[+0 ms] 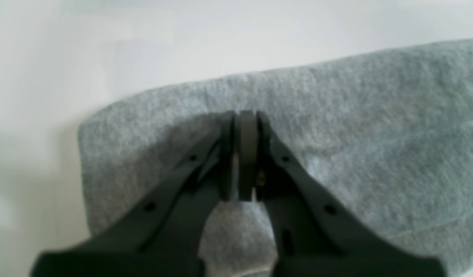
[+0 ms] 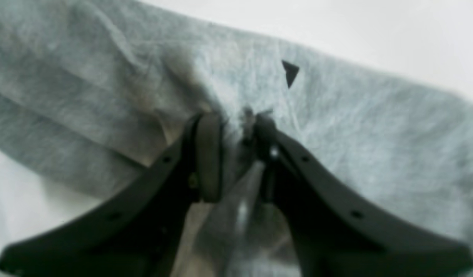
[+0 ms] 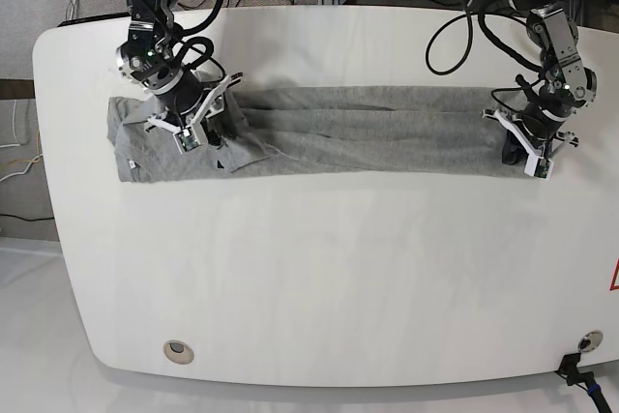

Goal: Fold the T-shirt properly
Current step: 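Press the folded end flat with the right gripper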

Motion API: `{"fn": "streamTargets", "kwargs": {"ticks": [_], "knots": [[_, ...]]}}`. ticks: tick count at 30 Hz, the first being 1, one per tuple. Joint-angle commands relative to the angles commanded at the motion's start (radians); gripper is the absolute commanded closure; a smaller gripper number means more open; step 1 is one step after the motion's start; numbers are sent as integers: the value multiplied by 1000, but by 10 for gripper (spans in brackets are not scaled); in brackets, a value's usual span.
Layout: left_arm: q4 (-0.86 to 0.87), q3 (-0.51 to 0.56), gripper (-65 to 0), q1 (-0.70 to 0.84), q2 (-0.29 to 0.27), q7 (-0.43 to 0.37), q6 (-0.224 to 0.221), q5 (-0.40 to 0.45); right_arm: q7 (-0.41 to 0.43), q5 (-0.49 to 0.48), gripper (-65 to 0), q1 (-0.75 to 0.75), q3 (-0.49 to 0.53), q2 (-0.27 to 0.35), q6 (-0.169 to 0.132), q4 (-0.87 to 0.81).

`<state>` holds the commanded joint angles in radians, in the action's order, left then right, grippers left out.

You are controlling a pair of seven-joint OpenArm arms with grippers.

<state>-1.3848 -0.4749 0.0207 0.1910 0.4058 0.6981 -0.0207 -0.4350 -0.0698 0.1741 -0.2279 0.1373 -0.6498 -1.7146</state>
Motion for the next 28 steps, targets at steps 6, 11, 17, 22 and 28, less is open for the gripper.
{"fn": "streamTargets", "kwargs": {"ticks": [6, 11, 17, 22, 28], "knots": [[0, 2, -8, -5, 3, 0, 0, 0, -64, 0, -450, -3, 0, -2, 0, -157], [0, 2, -8, -5, 12, -3, 0, 0, -92, 2, -421, -2, 2, -2, 0, -244], [-75, 0, -8, 23, -3, -5, 0, 0, -91, 0, -367, 18, 2, -11, 0, -247], [-196, -8, -8, 94, -21, 2, 0, 0, -89, 6, -355, 54, 0, -25, 0, -247], [-230, -57, -8, 153, -21, 2, 0, -5, -89, 2, -355, 83, 2, -25, 34, -244]]}}
